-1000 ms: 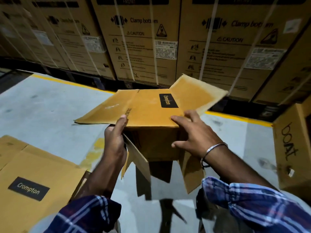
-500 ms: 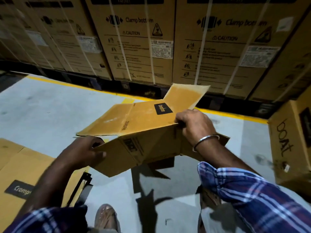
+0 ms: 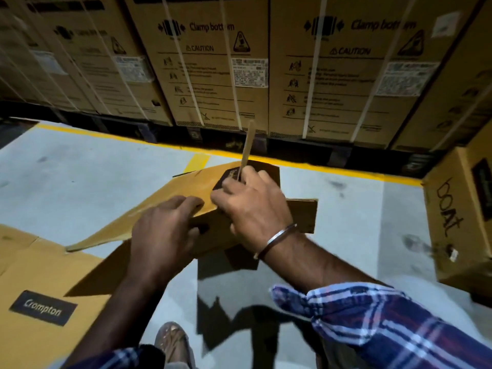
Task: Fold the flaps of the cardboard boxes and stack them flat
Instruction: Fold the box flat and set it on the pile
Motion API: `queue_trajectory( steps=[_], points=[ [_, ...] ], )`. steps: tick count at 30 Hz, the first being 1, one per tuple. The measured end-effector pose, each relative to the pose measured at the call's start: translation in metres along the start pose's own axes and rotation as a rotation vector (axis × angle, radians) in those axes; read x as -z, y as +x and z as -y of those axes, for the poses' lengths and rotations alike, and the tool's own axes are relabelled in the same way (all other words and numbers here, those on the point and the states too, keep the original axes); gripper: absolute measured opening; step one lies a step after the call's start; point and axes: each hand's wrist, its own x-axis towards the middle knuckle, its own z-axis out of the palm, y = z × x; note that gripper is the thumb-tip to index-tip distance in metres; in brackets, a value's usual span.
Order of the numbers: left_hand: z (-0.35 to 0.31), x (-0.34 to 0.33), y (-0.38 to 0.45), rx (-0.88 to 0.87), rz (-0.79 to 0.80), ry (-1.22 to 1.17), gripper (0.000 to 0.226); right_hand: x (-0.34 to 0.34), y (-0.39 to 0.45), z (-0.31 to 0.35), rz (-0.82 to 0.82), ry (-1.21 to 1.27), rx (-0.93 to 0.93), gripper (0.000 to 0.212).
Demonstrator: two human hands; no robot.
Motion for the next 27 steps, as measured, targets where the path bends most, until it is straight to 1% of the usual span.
queue_trajectory(
  steps=[3, 6, 9, 10, 12, 13, 14, 17, 18, 20, 23, 24, 25, 26, 27],
  points=[
    [0.000, 0.000, 0.000, -0.012, -0.064, -0.046, 0.048, 0.005, -0.005, 0.000, 0.049, -0.020, -0.042, 0.031],
    [-0.002, 0.006, -0.001, -0.042, -0.153, -0.013, 0.039, 0.024, -0.012, -0.009, 0.025, -0.080, -0.115, 0.032],
    [0.000, 0.019, -0.005, 0.032, -0.238, 0.056, 0.021, 0.057, -0.023, -0.025, -0.040, -0.142, -0.213, 0.051],
    [0.003, 0.023, -0.007, 0.066, -0.263, 0.057, 0.016, 0.069, -0.026, -0.034, -0.055, -0.159, -0.262, 0.054],
    [0.010, 0.027, -0.010, 0.107, -0.307, 0.029, 0.012, 0.085, -0.032, -0.051, -0.068, -0.153, -0.340, 0.044],
    [0.011, 0.026, -0.012, 0.110, -0.319, 0.026, 0.012, 0.087, -0.033, -0.058, -0.045, -0.136, -0.362, 0.037],
    [0.011, 0.024, -0.013, 0.105, -0.321, 0.037, 0.012, 0.087, -0.033, -0.063, 0.012, -0.104, -0.361, 0.033],
    [0.004, 0.017, -0.013, 0.060, -0.332, 0.054, 0.010, 0.074, -0.033, -0.070, 0.244, 0.066, -0.337, 0.023],
    [0.002, 0.015, -0.012, 0.049, -0.343, 0.050, 0.009, 0.071, -0.033, -0.072, 0.276, 0.132, -0.358, 0.020],
    [-0.002, 0.013, -0.012, 0.042, -0.360, 0.045, 0.009, 0.072, -0.034, -0.076, 0.286, 0.203, -0.391, 0.023],
    [-0.006, 0.013, -0.012, 0.038, -0.371, 0.046, 0.013, 0.074, -0.036, -0.078, 0.345, 0.156, -0.400, 0.026],
    [-0.006, 0.013, -0.012, 0.035, -0.376, 0.048, 0.014, 0.077, -0.037, -0.076, 0.308, 0.119, -0.373, 0.022],
    [-0.005, 0.013, -0.012, 0.036, -0.378, 0.050, 0.015, 0.079, -0.039, -0.074, 0.195, 0.082, -0.314, 0.016],
    [-0.004, 0.013, -0.012, 0.044, -0.377, 0.049, 0.016, 0.083, -0.042, -0.067, 0.022, 0.067, -0.247, 0.009],
    [-0.004, 0.013, -0.011, 0.056, -0.373, 0.049, 0.016, 0.089, -0.045, -0.055, -0.162, 0.103, -0.188, 0.011]
  ],
)
